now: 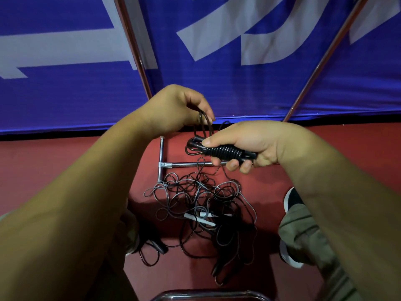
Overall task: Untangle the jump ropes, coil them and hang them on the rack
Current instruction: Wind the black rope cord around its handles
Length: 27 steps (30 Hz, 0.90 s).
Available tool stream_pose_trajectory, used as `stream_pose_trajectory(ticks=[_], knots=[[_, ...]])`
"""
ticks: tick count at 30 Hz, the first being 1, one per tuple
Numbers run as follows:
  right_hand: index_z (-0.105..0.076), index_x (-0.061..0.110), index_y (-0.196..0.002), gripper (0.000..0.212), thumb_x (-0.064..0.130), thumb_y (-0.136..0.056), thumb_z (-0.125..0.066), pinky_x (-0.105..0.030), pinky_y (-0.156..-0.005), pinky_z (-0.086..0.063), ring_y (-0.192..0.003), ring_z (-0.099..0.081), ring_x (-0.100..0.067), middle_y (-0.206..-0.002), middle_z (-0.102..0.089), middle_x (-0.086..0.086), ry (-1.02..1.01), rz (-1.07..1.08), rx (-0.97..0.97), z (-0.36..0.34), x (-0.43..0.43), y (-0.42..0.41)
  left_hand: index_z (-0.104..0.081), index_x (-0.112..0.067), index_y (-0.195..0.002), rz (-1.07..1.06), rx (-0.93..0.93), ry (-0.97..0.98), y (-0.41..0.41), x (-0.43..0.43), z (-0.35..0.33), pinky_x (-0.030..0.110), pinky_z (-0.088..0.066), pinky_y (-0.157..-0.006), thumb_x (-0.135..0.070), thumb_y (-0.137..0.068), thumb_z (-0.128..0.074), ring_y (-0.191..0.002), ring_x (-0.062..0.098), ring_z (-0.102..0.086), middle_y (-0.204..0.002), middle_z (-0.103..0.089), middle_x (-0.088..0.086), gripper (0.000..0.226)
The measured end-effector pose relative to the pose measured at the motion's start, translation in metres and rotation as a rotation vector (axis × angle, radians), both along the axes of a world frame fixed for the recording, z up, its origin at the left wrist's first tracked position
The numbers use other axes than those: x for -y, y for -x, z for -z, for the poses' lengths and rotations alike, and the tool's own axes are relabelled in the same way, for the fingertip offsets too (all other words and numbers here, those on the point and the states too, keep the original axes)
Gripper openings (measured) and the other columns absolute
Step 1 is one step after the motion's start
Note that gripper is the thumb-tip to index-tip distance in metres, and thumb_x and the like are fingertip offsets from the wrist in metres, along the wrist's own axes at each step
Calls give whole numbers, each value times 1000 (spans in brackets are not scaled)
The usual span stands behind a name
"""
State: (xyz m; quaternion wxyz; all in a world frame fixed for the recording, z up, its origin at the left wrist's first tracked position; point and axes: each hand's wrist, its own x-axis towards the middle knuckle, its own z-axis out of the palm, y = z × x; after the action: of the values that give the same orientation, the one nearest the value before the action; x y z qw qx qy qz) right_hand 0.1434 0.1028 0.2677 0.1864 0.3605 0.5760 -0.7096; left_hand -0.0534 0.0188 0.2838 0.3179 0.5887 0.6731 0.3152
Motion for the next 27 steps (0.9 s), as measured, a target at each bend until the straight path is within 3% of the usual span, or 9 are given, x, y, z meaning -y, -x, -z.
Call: stream_pose_trajectory(ticks=[7,11,14,16,19,24,27], knots=[[-68,12,-100,32,43,-99,-73,-19,-41,-35,-51,-54,-11,-89,-70,-6,-305,220,61,20,-5,7,-83,-29,-106,93,-305,-50,4,0,-4,21,-54,-87,-11,-89,-82,-93,3,-70,-100,-73,-11,25],[-64,11,-98,27,36,-100,-71,-19,-43,-29,-50,-50,-13,-87,-65,-7,-255,422,-42,19,-10,10,-79,-31,-111,101,-497,21,5,1,-4,24,-52,-76,-22,-81,-90,-85,4,-67,-91,-72,-12,33],[-65,12,-101,33,44,-96,-72,-20,-45,-28,-52,-50,-15,-90,-63,-8,-191,497,-127,15,-9,14,-73,-25,-104,64,-556,125,0,1,-2,27,-49,-67,-33,-82,-89,-78,10,-67,-81,-71,-8,28],[-66,16,-103,44,58,-93,-71,-20,-45,-27,-52,-49,-14,-90,-62,-6,-163,535,-175,11,-7,16,-70,-22,-99,33,-461,179,-4,2,2,30,-54,-64,-34,-90,-82,-69,14,-71,-77,-71,-1,19],[-66,21,-104,51,71,-96,-61,-20,-42,-26,-50,-45,-13,-90,-60,-5,-153,591,-216,8,-8,18,-69,-15,-98,-61,-78,261,-10,4,9,37,-64,-61,-31,-106,-63,-61,21,-75,-75,-72,11,19],[-67,23,-108,47,68,-99,-59,-20,-40,-25,-50,-45,-12,-88,-60,-4,-153,639,-233,8,-11,17,-69,-17,-98,-54,96,110,-7,3,10,38,-54,-89,-44,-110,-52,-87,14,-70,-98,-79,2,34],[-71,22,-114,49,67,-99,-61,-20,-40,-26,-50,-45,-12,-86,-61,-3,-144,658,-246,6,-14,15,-65,-11,-102,-88,441,77,-12,1,6,48,-57,-94,-44,-112,-45,-84,27,-71,-77,-69,8,40]])
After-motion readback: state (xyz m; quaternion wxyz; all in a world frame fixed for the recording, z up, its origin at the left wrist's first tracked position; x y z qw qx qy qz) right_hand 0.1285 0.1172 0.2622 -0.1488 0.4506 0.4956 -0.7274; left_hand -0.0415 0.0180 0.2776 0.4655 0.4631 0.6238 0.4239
